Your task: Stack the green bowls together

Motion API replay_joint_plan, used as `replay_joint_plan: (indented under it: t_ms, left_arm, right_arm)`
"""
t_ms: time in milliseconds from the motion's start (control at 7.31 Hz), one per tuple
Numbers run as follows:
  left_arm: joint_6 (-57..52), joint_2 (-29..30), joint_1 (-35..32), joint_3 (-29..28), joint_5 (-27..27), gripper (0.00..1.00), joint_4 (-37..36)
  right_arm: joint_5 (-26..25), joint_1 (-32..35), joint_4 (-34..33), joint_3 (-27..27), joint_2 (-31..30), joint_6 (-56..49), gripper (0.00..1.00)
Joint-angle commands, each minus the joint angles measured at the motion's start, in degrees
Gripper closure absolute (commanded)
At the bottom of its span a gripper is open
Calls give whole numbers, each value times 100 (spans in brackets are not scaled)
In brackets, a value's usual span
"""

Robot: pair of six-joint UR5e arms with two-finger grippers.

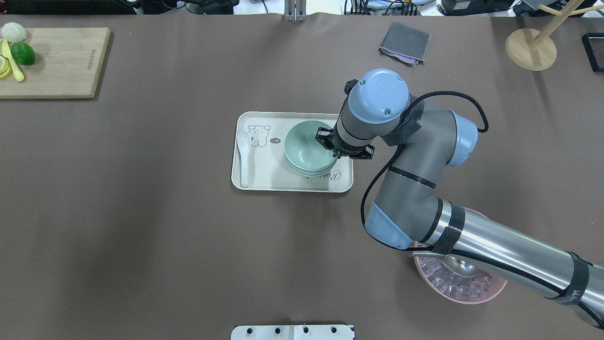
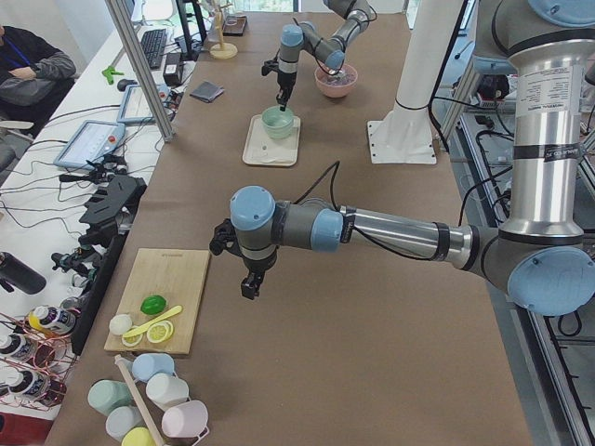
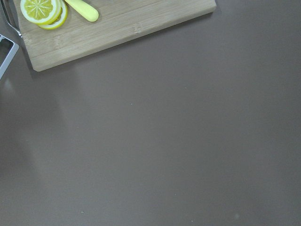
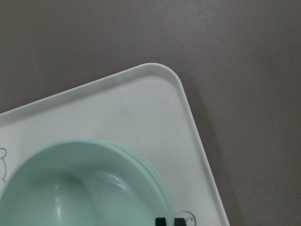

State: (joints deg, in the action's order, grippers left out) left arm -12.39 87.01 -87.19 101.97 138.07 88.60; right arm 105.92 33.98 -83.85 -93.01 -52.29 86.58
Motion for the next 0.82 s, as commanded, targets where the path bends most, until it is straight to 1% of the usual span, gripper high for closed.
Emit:
replay_joint_plan:
  t_ms: [0, 410, 547, 684]
  left_arm:
    - [0, 0, 0, 7, 0, 1, 0]
    - [0, 0, 0, -2, -8, 1, 9]
    - [0, 0, 0, -11, -8, 1, 9]
    - [0, -52, -9, -20, -8, 1, 17]
  right_arm:
    - [-465, -85, 0, 2, 8, -44, 0]
    - [-406, -67, -9, -94, 26, -299, 0]
    - [-249, 46, -18, -182, 9, -438, 0]
    - [58, 221, -35, -217, -35, -605, 0]
